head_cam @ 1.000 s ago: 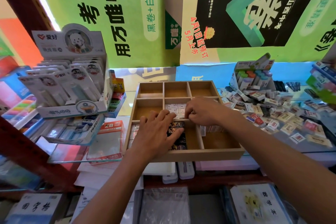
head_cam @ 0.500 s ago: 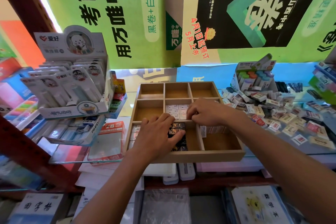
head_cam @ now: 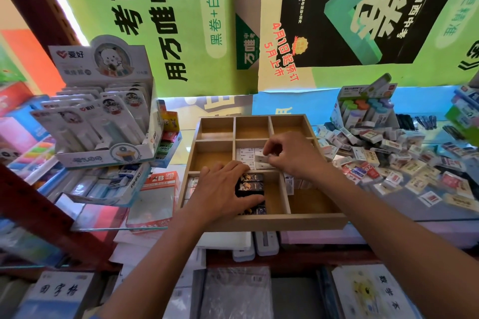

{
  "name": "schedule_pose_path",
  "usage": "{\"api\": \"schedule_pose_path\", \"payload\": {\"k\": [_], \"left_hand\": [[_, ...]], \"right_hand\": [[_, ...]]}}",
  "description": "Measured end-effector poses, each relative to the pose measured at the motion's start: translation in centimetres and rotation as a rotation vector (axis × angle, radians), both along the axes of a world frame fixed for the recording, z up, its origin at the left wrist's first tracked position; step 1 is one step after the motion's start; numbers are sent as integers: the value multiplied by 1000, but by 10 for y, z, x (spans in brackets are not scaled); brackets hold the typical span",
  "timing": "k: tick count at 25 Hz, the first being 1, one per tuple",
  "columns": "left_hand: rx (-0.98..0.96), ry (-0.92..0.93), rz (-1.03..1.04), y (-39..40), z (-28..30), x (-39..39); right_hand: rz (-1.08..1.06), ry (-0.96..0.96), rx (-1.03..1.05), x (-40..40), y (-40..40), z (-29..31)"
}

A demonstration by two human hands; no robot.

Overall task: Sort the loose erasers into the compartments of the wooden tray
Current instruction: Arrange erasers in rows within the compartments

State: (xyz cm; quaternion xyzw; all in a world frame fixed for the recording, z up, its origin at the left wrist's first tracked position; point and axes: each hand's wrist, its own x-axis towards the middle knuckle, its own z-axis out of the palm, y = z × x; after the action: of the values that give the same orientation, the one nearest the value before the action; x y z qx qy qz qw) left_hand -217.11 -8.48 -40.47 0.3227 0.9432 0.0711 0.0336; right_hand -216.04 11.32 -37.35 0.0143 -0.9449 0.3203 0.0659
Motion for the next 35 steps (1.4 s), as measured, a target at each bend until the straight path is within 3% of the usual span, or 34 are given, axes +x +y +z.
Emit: {"api": "schedule_pose_path", "payload": {"k": [3,7,15,24,26,29,31,35], "left_hand": [[15,-13,-18,-3,5,0],[-6,-85,-45,-17,14,3],[-155,-31,-11,-11,28,21],[-135,-25,3,2,25,11],[-67,24,54,-7,13,27],[217,104,202,-18,-4,49],[215,153,216,-25,-9,54],[85,192,129,-26,-4,47]], "right_hand": [[-128,56,-252,6,0,10],[-239,-72,-588,29,17,18],[-196,-86,-556,49,11,8],[-204,-72,-597,48,10,4],[-210,-72,-597,50,12,3],[-166,-89,-611,46,12,5],[-120,-70,-512,36,7,5],[55,-70,42,12,-13,5]]}}
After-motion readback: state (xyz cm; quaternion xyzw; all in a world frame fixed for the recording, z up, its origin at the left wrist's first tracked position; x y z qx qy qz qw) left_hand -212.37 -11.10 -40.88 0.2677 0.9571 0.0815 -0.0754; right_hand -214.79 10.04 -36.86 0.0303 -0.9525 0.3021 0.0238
